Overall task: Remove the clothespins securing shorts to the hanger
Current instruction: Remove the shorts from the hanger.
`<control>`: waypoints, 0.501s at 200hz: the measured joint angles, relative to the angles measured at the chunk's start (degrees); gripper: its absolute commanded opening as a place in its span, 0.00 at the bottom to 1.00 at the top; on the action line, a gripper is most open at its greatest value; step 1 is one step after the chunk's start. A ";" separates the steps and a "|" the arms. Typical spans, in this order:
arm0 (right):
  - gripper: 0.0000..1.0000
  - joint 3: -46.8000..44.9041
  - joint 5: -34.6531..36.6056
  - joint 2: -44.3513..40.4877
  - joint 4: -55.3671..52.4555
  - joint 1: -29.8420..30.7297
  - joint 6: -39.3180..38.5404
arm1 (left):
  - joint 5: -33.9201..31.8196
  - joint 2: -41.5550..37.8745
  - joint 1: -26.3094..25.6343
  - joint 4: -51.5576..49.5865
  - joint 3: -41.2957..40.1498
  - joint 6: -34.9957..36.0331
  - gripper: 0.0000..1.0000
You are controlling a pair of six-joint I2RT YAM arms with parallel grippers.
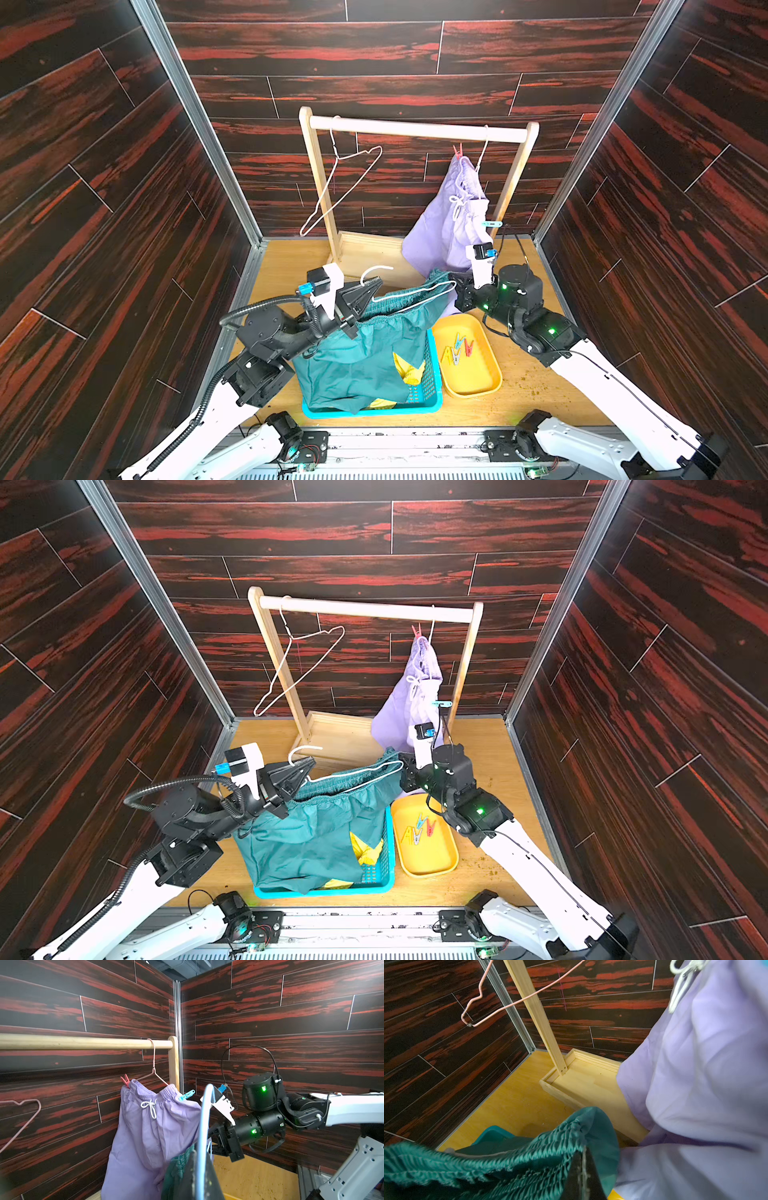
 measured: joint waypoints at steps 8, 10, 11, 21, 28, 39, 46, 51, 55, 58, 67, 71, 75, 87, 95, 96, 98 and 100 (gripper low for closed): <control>0.05 -0.02 -0.04 -0.02 -0.09 -0.11 0.02 | -0.09 0.00 0.00 -0.39 0.00 0.24 0.00; 0.06 -0.02 -0.04 -0.04 -0.11 -0.13 0.07 | -0.15 0.00 0.00 -0.55 0.00 0.33 0.00; 0.06 -0.02 -0.04 -0.04 -0.11 -0.13 0.07 | -0.20 0.00 0.00 -0.63 0.02 0.39 0.00; 0.14 -0.09 -0.09 -0.24 -0.17 -0.26 0.24 | -0.37 0.00 0.00 -1.31 0.09 0.79 0.00; 0.18 -0.35 -0.20 -0.59 -0.09 -0.39 0.39 | -0.46 0.02 0.00 -2.10 0.24 1.14 0.00; 0.25 -1.18 -0.83 -1.57 0.02 -0.87 0.92 | -0.66 0.09 0.00 -3.13 0.50 1.66 0.00; 0.29 -1.77 -1.29 -2.27 0.04 -1.38 1.05 | -0.70 0.15 0.00 -3.58 0.63 1.99 0.00; 0.32 -2.21 -1.81 -2.84 -0.02 -1.88 1.44 | -0.72 0.24 0.00 -3.91 0.79 2.16 0.00; 0.34 -2.45 -2.08 -3.15 0.00 -2.14 1.11 | -0.72 0.31 0.00 -4.02 0.87 2.19 0.00; 0.35 -2.75 -2.47 -3.50 0.04 -2.54 1.49 | -0.72 0.39 0.00 -4.17 1.01 2.29 0.00; 0.36 -3.48 -3.58 -4.35 0.11 -3.41 1.42 | -0.70 0.66 0.02 -4.61 1.18 2.47 0.00; 0.37 -3.85 -4.22 -4.81 0.09 -3.96 1.75 | -0.68 0.70 0.02 -4.74 1.25 2.54 0.00; 0.37 -4.24 -4.90 -5.22 0.07 -4.44 1.64 | -0.66 0.79 0.02 -4.96 1.31 2.58 0.00; 0.39 -5.38 -7.37 -6.47 0.15 -6.27 1.97 | -0.44 1.18 0.02 -5.55 1.55 2.60 0.00; 0.40 -5.95 -9.31 -7.26 0.22 -7.58 1.90 | -0.24 1.49 0.02 -6.03 1.79 2.62 0.00; 0.40 -6.01 -9.70 -7.41 0.26 -7.80 1.90 | -0.17 1.51 0.02 -6.14 1.84 2.62 0.00; 0.41 -6.10 -10.12 -7.54 0.28 -8.02 1.95 | -0.13 1.60 0.02 -6.25 1.90 2.64 0.00; 0.41 -6.19 -10.75 -7.69 0.37 -8.35 1.86 | -0.11 1.64 0.00 -6.34 1.95 2.62 0.00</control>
